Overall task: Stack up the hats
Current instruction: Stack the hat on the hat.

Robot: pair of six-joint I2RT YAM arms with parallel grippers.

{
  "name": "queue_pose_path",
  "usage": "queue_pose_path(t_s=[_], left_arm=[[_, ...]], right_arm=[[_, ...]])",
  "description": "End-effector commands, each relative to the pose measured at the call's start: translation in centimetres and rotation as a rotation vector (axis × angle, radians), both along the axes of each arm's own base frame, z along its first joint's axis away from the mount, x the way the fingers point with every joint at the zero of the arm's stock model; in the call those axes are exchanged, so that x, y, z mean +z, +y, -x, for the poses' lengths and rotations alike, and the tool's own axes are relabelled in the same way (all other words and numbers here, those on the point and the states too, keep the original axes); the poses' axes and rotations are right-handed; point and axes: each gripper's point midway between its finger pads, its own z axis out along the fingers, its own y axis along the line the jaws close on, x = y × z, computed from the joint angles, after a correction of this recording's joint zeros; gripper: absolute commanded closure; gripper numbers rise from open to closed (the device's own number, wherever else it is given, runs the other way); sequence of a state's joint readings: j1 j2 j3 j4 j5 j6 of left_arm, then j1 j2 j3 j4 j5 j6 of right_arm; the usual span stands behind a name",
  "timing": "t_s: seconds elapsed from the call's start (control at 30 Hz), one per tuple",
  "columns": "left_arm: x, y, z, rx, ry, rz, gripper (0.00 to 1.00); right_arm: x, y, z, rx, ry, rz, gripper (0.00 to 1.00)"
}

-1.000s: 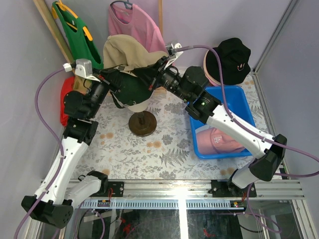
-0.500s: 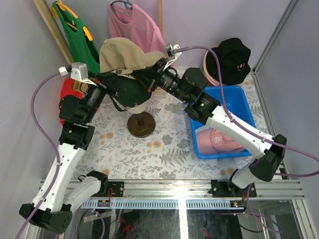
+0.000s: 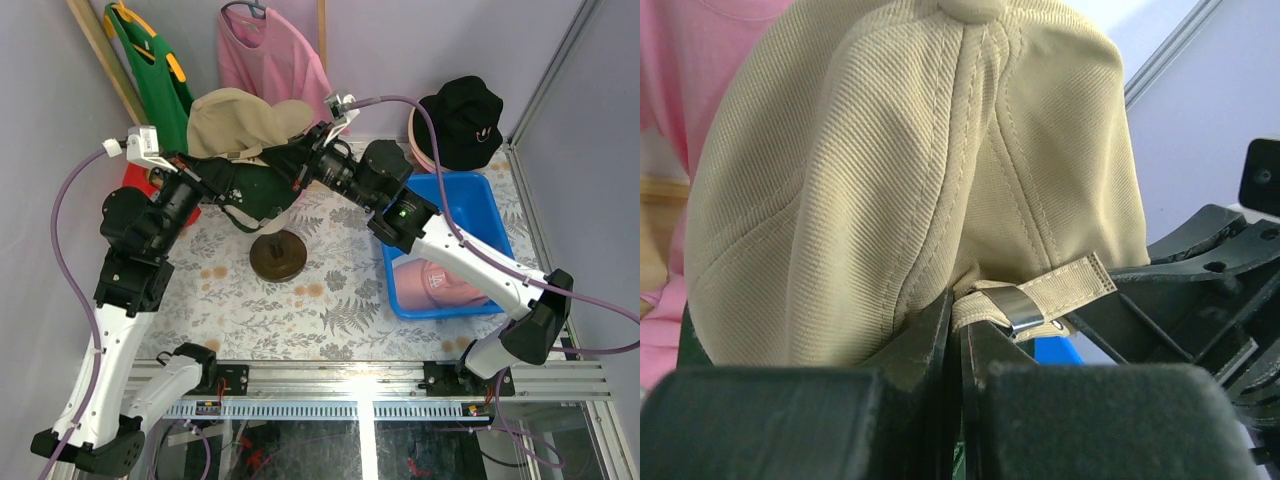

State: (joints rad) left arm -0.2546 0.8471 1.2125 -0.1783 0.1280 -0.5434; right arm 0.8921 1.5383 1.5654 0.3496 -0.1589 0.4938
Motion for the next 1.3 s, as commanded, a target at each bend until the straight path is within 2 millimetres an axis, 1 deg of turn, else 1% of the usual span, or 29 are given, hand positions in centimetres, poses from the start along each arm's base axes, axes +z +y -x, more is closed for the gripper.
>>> queue_pose_path(t_s=[0.0,0.07,0.2,0.27,0.37,0.53,0.6,0.7,0.73,0.77,0.8,0.83,0.87,0.93,1.0,1.1,1.27], left_arm=[[5.2,6.8,1.6,0.304,-0.1,0.129,1.0],[4.9,6.4,2.0,0.279,-0.08,0.133,1.0],[4.3,6.1,2.9,0.252,-0.062,0.162,1.0],[4.2,5.6,3.3,0.222,-0.057,0.151,1.0],[4.3,5.0,3.9,0.181,-0.052,0.13,1.0],[4.8,2.9,5.4,0.051,-0.082,0.091,1.0],[4.8,1.4,6.2,-0.039,-0.116,0.043,1.0],[4.9,-0.1,7.7,-0.144,-0.169,-0.007,1.0],[4.8,-0.3,8.0,-0.161,-0.176,-0.021,0.93],[4.6,-0.4,8.2,-0.164,-0.177,-0.034,0.77],[4.4,-0.2,8.4,-0.156,-0.174,-0.045,0.59],[4.2,0.1,8.4,-0.139,-0.168,-0.052,0.45],[4.0,0.4,8.5,-0.12,-0.168,-0.06,0.39],[3.6,1.1,8.7,-0.08,-0.162,-0.082,0.31],[3.5,1.7,8.9,-0.05,-0.16,-0.098,0.27],[3.4,2.2,9.2,-0.018,-0.166,-0.102,0.27],[2.6,3.2,8.3,0.046,-0.143,-0.054,0.28]], right_arm=[[0.7,-3.3,-2.5,-0.147,-0.003,0.008,1.0],[0.6,-3.5,-2.5,-0.15,0.0,0.007,1.0],[0.4,-4.4,-3.1,-0.172,0.023,-0.012,1.0],[0.4,-4.8,-3.5,-0.176,0.036,-0.021,1.0],[0.7,-5.1,-3.6,-0.177,0.041,-0.035,1.0],[0.9,-5.3,-4.0,-0.184,0.053,-0.05,1.0],[1.1,-5.4,-4.2,-0.186,0.06,-0.056,1.0],[1.3,-5.3,-4.3,-0.182,0.064,-0.064,1.0],[1.3,-5.2,-4.3,-0.18,0.066,-0.064,1.0],[1.4,-5.2,-4.3,-0.178,0.067,-0.067,1.0],[1.3,-5.1,-4.3,-0.177,0.07,-0.067,1.0],[1.3,-5.0,-4.3,-0.176,0.07,-0.067,1.0],[1.4,-5.0,-4.4,-0.175,0.07,-0.067,1.0],[1.3,-5.0,-4.4,-0.174,0.071,-0.067,1.0],[1.2,-5.0,-4.4,-0.176,0.073,-0.067,1.0],[1.2,-5.0,-4.3,-0.171,0.073,-0.066,1.0],[1.7,-4.5,-3.4,-0.112,0.055,-0.082,1.0]])
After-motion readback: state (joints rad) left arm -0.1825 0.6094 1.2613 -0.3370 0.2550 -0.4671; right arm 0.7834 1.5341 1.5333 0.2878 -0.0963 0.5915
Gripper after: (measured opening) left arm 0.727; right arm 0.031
